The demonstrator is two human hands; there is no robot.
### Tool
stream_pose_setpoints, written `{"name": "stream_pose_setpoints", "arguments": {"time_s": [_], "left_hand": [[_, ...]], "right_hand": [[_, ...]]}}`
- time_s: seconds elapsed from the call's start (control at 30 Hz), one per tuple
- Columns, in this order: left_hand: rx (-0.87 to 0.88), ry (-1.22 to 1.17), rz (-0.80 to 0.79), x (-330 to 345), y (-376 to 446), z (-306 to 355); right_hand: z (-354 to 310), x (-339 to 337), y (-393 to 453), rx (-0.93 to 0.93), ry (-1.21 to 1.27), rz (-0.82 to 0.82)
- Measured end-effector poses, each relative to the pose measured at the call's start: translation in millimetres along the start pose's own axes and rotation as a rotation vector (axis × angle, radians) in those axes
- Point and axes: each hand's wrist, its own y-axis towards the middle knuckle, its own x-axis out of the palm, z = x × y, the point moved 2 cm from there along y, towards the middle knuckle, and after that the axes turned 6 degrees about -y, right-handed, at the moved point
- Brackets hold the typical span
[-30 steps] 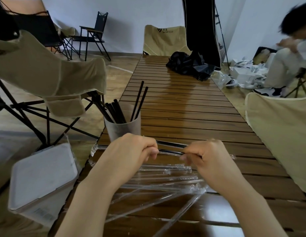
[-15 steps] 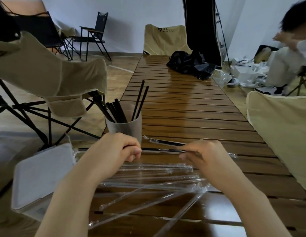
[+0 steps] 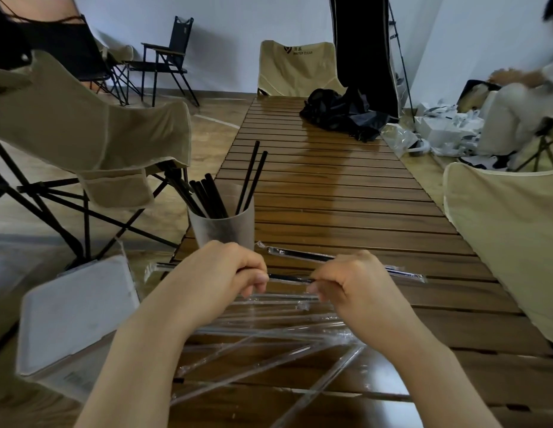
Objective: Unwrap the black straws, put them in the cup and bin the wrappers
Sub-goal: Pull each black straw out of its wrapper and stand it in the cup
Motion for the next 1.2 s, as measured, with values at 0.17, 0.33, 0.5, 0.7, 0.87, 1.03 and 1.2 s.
{"name": "stream_pose_setpoints", "arguments": {"time_s": [0.17,0.33,0.5,0.7,0.87,1.03,1.2], "left_hand": [[-0.011,-0.029,-0.020,2.8,0.7,-2.8],[-0.060,-0.017,0.012,-5.2,-2.7,-9.7],[-0.058,-0.025,-0.004,-4.2,-2.2,-5.8],[-0.033,-0.029,-0.010,-0.2,0.4,0.1],[-0.027,0.019,-0.021,2.7,1.9,4.7],[-0.069,0.048,-0.050,5.8,2.3,2.0],[-0.133,0.002,-0.012,-0.1,-2.6,-14.9]], "right_hand": [[-0.9,0.0,3.2,0.072,0.066,-0.055],[14.5,0.7,0.6,0.174,0.017,-0.149],[10.7,-3.0,-0.9,0.117,-0.024,-0.101],[5.0,2.0,-0.6,0.053,-0.044,-0.067],[-0.5,4.4,1.3,0.037,-0.059,-0.111],[4.3,14.5,2.1,0.104,-0.012,-0.236],[15.7,8.9,0.8,0.219,0.001,-0.244]]}}
